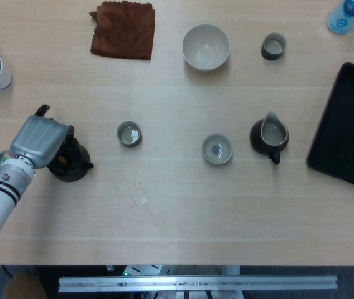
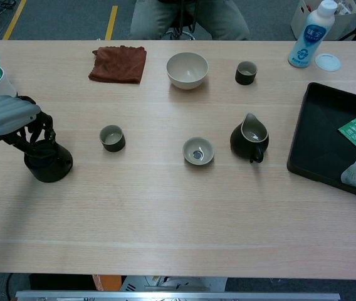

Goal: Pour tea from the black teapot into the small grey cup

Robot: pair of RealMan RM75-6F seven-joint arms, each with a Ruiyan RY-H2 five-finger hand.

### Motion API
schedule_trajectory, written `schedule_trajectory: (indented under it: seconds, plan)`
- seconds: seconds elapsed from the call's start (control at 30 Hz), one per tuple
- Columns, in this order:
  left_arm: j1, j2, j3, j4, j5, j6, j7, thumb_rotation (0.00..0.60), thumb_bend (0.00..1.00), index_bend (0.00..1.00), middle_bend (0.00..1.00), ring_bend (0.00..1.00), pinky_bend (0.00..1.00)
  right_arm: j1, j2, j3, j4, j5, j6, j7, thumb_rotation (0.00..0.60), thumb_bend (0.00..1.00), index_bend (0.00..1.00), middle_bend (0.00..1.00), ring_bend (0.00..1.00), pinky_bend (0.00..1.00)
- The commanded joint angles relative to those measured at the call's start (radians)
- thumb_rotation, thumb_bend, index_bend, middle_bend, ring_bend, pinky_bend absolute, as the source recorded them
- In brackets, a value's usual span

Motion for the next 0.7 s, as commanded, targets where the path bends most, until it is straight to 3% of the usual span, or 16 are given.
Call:
schedule_trajectory:
  seconds: [0.03,0.3,0.47,0.7]
  plan:
    - [-0.001,0.001,0.002,-0.004,-0.004,-0.001,0.002,0.315,0.21,0.54,0.58,0.41,0.10,0.000,0.000,0.001,0.000,0.000,0.000,-0.001,0.600,0.00,0.43,0.36,0.21,0.23]
    - [-0.004,0.000,0.005,-0.009,-0.008,0.004,0.008,0.305,0.21,0.64,0.62,0.45,0.10,-0.001,0.001,0.002,-0.001,0.002,0.002,0.000,0.600,0.00,0.43,0.36,0.21,0.23]
    - [-0.007,0.000,0.006,-0.009,-0.013,0.003,0.007,0.299,0.21,0.65,0.63,0.45,0.10,-0.003,0.001,0.002,0.000,0.004,0.003,0.001,0.600,0.00,0.43,0.36,0.21,0.23]
    - [-0.011,-0.006,0.009,0.002,-0.030,-0.006,0.006,0.302,0.21,0.67,0.72,0.53,0.10,-0.004,0.002,0.004,0.002,0.007,0.003,0.002,0.600,0.00,0.43,0.36,0.21,0.23]
